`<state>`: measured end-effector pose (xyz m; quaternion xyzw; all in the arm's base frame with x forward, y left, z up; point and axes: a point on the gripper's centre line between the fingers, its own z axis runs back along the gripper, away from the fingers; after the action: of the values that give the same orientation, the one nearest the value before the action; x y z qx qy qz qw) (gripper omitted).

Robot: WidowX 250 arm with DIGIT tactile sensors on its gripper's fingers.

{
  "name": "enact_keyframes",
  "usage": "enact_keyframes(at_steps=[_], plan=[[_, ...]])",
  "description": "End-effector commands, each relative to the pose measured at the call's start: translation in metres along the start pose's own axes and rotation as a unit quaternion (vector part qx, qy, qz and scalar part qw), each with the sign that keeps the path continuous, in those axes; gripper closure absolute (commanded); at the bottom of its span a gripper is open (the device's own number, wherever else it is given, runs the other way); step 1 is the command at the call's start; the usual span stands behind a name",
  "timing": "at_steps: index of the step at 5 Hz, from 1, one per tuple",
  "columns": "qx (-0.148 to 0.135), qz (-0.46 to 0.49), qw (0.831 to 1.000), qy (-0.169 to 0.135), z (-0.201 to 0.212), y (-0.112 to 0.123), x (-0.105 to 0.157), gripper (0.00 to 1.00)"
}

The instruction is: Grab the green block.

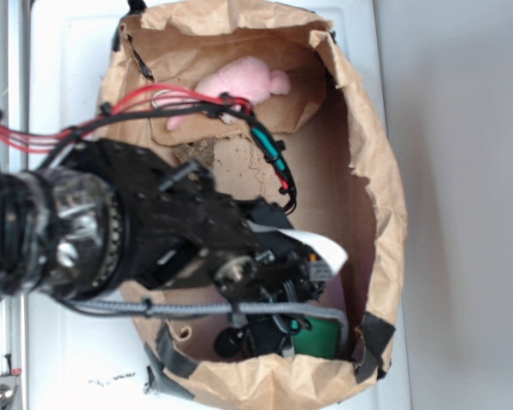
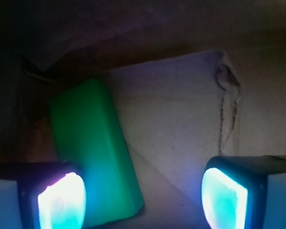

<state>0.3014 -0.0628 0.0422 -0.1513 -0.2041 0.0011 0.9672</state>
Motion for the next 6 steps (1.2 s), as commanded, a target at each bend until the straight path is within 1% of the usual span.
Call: enact_keyframes(at_steps=[1, 2, 3, 4, 5, 6], plan=[[0.006, -0.128, 0.991, -0.030, -0.007, -0.011, -0.010, 0.00], [0.008, -0.145, 0.989, -0.035, 0.002, -0.015, -0.013, 0.00], [0.006, -0.142, 0.989, -0.033, 0.010, -0.020, -0.013, 0.00], [0.019, -0.129, 0.991, -0.019, 0.007, -0.018, -0.011, 0.00], [0.022, -0.102, 0.994, -0.010, 0.003, -0.014, -0.005, 1.00], [0.028, -0.105, 0.994, -0.015, 0.000, -0.011, -0.001, 0.15]])
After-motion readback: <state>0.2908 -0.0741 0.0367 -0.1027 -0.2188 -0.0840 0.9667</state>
